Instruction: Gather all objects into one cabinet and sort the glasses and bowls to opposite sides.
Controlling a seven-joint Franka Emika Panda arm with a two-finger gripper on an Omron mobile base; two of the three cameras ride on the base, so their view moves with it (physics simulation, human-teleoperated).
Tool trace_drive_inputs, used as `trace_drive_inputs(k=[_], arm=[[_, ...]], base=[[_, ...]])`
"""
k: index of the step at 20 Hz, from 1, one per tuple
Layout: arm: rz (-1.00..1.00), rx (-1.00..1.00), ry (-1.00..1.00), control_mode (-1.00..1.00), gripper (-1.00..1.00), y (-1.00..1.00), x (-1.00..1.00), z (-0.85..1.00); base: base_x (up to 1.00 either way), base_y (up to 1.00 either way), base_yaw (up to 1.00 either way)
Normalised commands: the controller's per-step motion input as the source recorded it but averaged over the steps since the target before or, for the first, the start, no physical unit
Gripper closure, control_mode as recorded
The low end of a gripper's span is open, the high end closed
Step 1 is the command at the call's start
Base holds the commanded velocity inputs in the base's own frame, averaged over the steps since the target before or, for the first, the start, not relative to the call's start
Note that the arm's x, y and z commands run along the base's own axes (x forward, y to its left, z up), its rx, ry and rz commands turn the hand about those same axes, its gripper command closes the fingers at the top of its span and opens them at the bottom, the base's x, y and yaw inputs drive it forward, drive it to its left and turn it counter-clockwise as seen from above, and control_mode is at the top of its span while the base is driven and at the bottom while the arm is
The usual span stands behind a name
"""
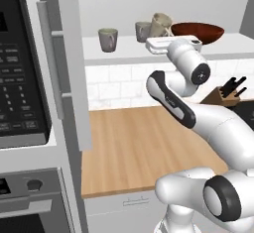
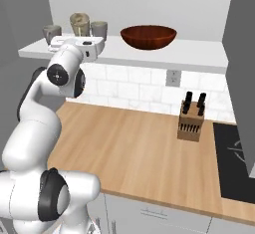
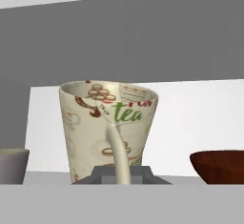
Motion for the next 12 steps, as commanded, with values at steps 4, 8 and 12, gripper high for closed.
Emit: trace_drive_inputs(k=[4, 8, 12], arm=[[0.00, 0.00, 0.00, 1.00, 1.00, 0.00, 0.00, 0.00], [0.00, 0.00, 0.00, 1.00, 1.00, 0.00, 0.00, 0.00], [-0.01, 0.00, 0.09, -1.00, 1.00, 0.00, 0.00, 0.00]], base=[[0.25, 0.00, -0.05], [0.14, 0.00, -0.03], [0.00, 0.00, 0.00]])
